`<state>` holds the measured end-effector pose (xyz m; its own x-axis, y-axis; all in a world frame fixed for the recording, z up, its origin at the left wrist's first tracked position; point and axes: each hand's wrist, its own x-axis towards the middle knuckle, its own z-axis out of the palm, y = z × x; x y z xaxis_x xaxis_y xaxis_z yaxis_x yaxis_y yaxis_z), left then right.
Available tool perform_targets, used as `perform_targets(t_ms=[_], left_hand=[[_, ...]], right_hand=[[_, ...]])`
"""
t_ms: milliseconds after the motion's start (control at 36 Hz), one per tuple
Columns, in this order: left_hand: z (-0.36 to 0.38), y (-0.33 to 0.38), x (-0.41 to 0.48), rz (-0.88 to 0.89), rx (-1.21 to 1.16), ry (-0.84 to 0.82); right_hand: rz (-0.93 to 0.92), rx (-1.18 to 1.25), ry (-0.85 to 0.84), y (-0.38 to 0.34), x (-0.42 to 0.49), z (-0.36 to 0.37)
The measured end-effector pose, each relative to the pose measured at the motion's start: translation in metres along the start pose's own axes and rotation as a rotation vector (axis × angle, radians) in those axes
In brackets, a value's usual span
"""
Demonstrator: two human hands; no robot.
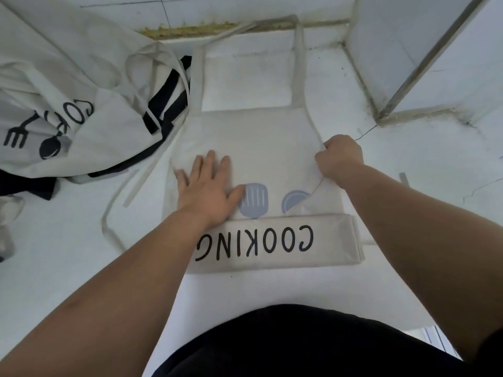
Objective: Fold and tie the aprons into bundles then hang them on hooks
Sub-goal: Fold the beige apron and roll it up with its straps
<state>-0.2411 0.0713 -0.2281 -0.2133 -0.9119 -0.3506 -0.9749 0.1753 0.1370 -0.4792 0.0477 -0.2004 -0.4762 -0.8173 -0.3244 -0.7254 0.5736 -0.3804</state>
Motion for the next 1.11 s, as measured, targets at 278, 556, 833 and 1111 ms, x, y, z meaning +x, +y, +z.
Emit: perform_targets(t_ms=[278, 556, 833, 1111], left_hand=[[0.008, -0.003, -0.004, 0.035, -0.085, 0.165], [0.000, -0.006, -0.039, 0.146, -0.387, 0.397], [0.034, -0.014, -0.070, 0.476, -0.193, 0.493], [0.023, -0.014, -0.090, 0.377, -0.108, 0.069]], right_hand=[[-0.081, 0.272, 0.273, 0.016, -0.009, 0.003], [-0.486, -0.007, -0.400, 0.026, -0.080, 0.011], [-0.761, -0.397, -0.054, 0.037, -0.097, 0.023], [-0.758, -0.576, -0.265, 0.041, -0.122, 0.029]])
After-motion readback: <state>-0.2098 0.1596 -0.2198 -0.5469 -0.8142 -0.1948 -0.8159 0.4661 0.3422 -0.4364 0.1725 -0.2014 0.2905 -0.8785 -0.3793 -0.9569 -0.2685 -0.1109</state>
